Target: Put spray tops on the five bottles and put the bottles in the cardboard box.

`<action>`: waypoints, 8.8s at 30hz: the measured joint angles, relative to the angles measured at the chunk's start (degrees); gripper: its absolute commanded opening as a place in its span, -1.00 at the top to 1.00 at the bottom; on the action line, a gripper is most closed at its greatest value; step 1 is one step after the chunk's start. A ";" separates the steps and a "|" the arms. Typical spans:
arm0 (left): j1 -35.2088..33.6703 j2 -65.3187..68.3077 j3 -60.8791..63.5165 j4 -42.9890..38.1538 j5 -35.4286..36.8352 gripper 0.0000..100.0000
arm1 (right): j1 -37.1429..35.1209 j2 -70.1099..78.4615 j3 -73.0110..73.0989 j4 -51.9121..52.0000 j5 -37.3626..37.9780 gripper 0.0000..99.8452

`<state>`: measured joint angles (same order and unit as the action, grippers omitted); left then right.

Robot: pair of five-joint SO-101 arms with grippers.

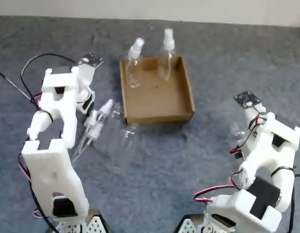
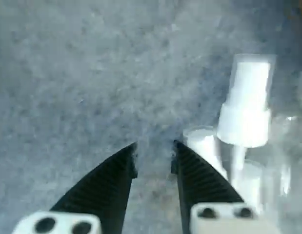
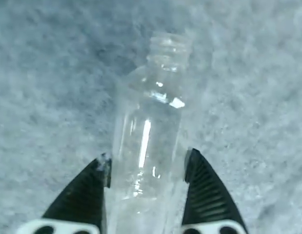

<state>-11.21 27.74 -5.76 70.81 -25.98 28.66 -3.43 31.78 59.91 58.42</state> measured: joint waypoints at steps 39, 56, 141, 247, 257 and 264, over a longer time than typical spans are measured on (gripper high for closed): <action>2.02 -10.20 13.54 -5.19 -2.73 0.69 | 3.16 -0.18 1.23 3.60 0.00 0.67; 1.76 -9.14 16.00 -11.96 -2.81 0.99 | 4.13 0.09 -3.69 11.78 -6.68 0.57; -5.54 -59.52 29.89 0.62 8.44 0.93 | -27.69 -29.80 -17.76 30.77 -35.43 0.99; 8.79 -106.64 53.01 -22.77 45.80 0.99 | -75.96 -43.96 26.02 -20.48 -47.82 0.99; 16.53 -107.69 56.35 -22.68 45.80 0.99 | -75.96 -44.66 26.02 -20.48 -47.82 0.99; 17.49 -106.99 61.98 -22.07 46.24 0.99 | -76.04 -58.29 32.09 -24.62 -50.73 0.99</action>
<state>6.29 -79.25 56.22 48.75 20.26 -47.38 -61.71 63.87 35.30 7.69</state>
